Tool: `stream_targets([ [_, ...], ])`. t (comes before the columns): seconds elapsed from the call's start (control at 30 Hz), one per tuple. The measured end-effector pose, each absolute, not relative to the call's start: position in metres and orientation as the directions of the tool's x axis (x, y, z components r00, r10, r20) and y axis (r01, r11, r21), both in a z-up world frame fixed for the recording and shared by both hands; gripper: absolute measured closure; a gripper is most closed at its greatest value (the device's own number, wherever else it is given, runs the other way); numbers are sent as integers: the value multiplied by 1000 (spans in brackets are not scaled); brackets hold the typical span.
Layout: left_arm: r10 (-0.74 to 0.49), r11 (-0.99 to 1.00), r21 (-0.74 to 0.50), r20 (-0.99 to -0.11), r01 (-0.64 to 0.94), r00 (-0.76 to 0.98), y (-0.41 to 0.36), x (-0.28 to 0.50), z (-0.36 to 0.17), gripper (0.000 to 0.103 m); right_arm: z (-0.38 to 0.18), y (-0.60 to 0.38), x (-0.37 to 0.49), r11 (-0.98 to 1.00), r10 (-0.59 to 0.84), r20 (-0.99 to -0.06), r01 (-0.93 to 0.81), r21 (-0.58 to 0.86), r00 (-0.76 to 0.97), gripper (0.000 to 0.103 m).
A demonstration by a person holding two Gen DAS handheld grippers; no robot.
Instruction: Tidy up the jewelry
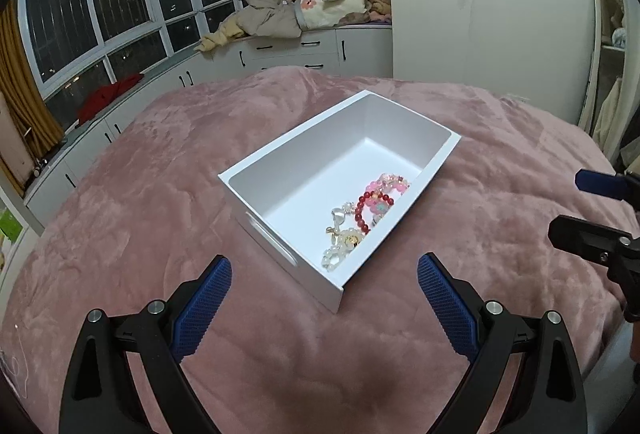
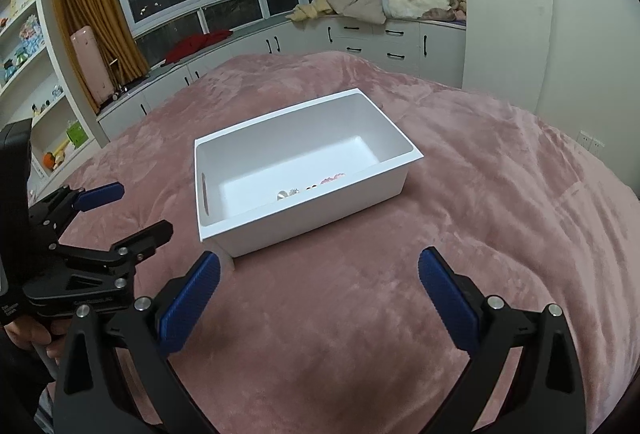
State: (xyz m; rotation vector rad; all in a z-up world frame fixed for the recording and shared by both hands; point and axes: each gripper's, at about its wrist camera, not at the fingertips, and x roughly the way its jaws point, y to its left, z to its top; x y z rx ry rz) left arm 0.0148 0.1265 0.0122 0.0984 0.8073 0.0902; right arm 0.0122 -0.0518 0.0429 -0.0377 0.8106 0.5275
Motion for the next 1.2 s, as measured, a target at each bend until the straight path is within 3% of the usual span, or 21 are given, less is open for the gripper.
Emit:
stream_targets([
  [1.2,106,993,116,-703,-33,704,118,2,21,8,37,-65,-7,887,423,-696,-420,190,580,5],
])
